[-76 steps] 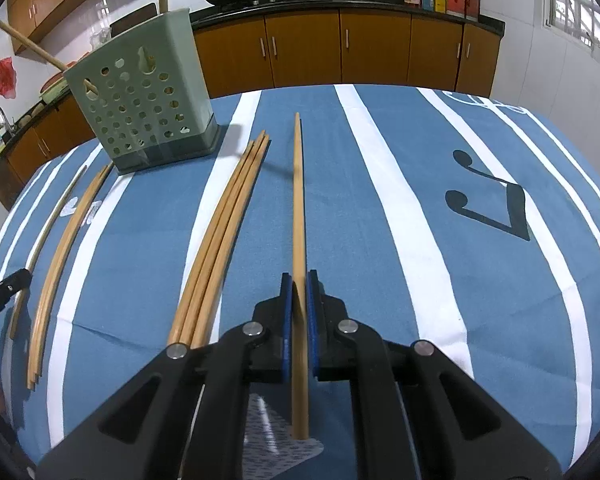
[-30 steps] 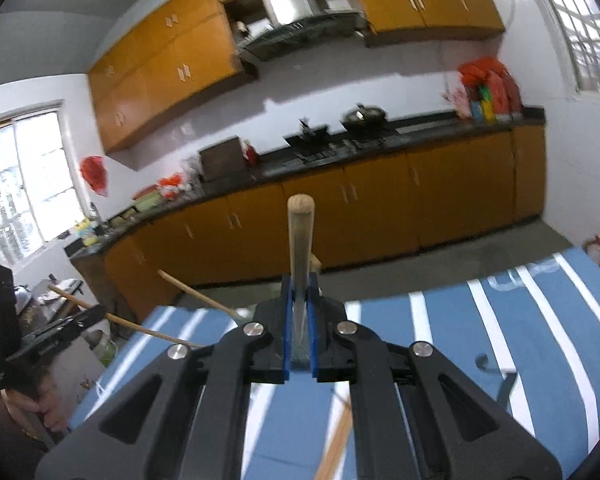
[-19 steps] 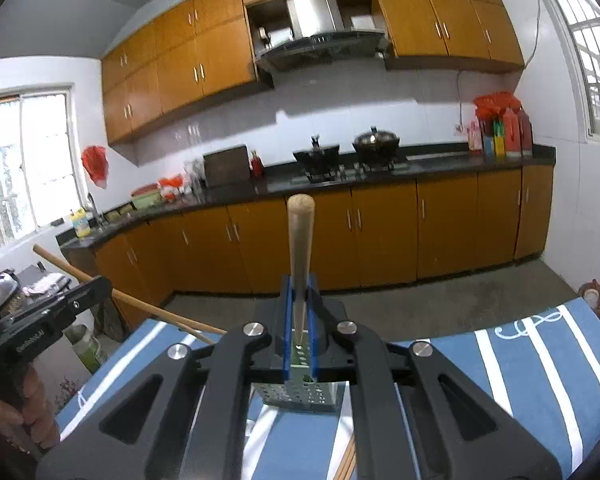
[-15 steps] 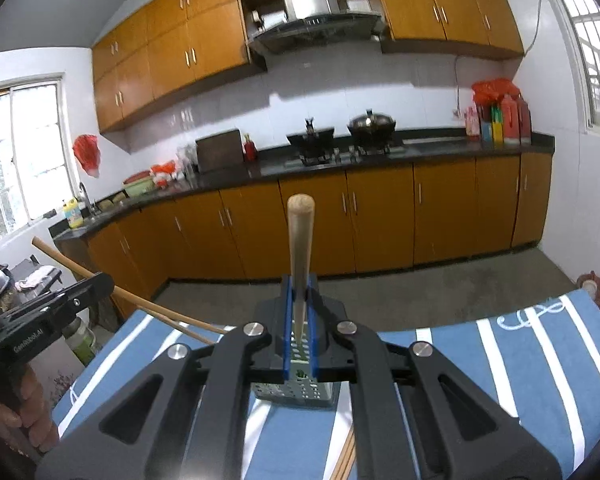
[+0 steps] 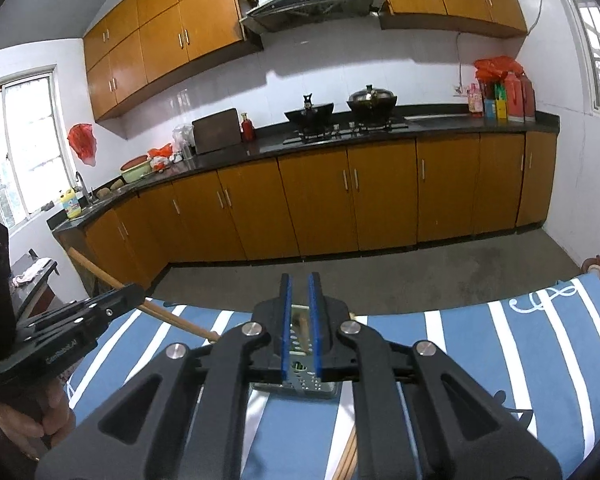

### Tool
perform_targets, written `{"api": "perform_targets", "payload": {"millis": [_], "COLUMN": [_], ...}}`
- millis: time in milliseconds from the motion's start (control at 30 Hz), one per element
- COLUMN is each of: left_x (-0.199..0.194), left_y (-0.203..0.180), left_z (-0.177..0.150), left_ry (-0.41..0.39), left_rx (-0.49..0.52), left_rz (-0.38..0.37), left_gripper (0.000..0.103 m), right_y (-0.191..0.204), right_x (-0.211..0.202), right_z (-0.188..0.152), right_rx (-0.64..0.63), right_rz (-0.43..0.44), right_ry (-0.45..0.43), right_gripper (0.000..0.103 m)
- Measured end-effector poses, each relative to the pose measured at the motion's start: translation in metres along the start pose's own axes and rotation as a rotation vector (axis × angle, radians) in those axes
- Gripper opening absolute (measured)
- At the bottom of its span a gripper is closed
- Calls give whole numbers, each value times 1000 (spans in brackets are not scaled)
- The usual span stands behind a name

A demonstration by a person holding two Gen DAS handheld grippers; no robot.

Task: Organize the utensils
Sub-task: 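Open both grippers to drop the chopsticks into the caddy, then close the left gripper on a chopstick while the right gripper grasps another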

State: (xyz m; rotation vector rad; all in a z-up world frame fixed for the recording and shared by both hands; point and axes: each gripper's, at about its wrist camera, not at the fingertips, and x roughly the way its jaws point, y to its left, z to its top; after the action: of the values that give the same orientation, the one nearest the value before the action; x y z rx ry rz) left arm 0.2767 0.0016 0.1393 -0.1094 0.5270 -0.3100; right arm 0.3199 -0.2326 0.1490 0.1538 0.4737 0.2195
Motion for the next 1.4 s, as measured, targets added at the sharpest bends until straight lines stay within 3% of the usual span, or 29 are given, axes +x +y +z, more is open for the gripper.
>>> {"api": "perform_targets", "payload": {"millis": [100, 333, 500, 600, 700, 867, 1067, 1400], "left_x": [-7, -33, -50, -42, -22, 2, 12, 14], "left_y": [2, 8, 22, 36, 55, 66, 74, 64], "left_z": [2, 5, -21, -49, -90, -142, -176, -191], "left_ry": [-19, -79, -83, -23, 85, 225, 310, 339], "left_rx": [-8, -34, -41, -44, -52, -88, -121, -120], "left_rz": [0, 2, 52, 109, 174, 194, 185, 159], "left_gripper": [16, 17, 17, 17, 17, 17, 17, 17], "right_y": [-2, -14, -41, -54, -64, -56, -45, -41], "right_x": [-11, -49, -53, -35, -7, 24, 37, 44], "right_z": [2, -11, -56, -91, -140, -195, -220, -220], "right_rx": [15, 29, 68, 94, 142, 169, 169, 106], "right_rz": [5, -21, -90, -124, -132, -113, -100, -149], "right_ry": [-26, -84, -12, 92, 241, 389, 445, 456], "right_gripper": [14, 14, 15, 15, 15, 15, 15, 15]}}
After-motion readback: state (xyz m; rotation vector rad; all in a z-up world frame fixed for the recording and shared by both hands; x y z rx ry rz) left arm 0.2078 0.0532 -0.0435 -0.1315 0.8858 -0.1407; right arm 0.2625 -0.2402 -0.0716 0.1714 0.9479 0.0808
